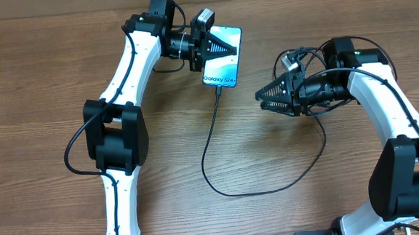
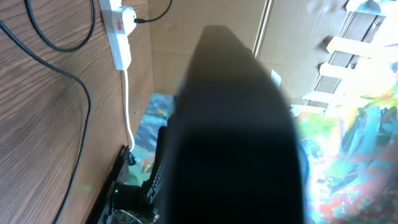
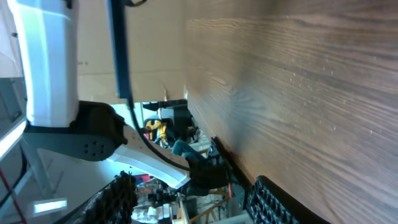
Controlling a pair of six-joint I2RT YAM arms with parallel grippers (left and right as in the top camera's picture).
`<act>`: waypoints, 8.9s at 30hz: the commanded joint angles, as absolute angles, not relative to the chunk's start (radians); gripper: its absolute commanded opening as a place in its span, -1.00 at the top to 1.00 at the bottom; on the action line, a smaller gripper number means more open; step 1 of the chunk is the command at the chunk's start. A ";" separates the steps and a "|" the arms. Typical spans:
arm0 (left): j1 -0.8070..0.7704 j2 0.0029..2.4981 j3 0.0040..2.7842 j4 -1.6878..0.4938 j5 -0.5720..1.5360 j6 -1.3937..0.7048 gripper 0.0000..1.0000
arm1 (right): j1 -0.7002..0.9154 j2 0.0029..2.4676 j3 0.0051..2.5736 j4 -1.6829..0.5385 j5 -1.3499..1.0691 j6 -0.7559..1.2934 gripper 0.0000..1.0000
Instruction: Plug charger to phone and switch on socket
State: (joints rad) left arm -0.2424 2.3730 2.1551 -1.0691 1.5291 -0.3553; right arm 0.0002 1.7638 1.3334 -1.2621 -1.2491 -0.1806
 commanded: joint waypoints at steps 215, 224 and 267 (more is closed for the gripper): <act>-0.368 2.074 2.194 -1.166 1.249 -0.142 0.92 | 0.141 1.456 1.085 -0.017 -1.204 0.652 0.22; -0.368 2.074 2.194 -1.167 1.245 -0.142 0.92 | 0.150 1.483 1.085 -0.017 -1.177 0.653 0.80; -0.302 2.074 2.194 -1.241 0.153 -0.218 -1.00 | 0.155 1.569 1.053 -0.552 -0.622 0.332 0.93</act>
State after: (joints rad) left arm -0.3096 2.0838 2.1841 -1.2465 0.2947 -0.2077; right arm 0.1513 1.5276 1.0664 -0.5606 -0.6434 0.3576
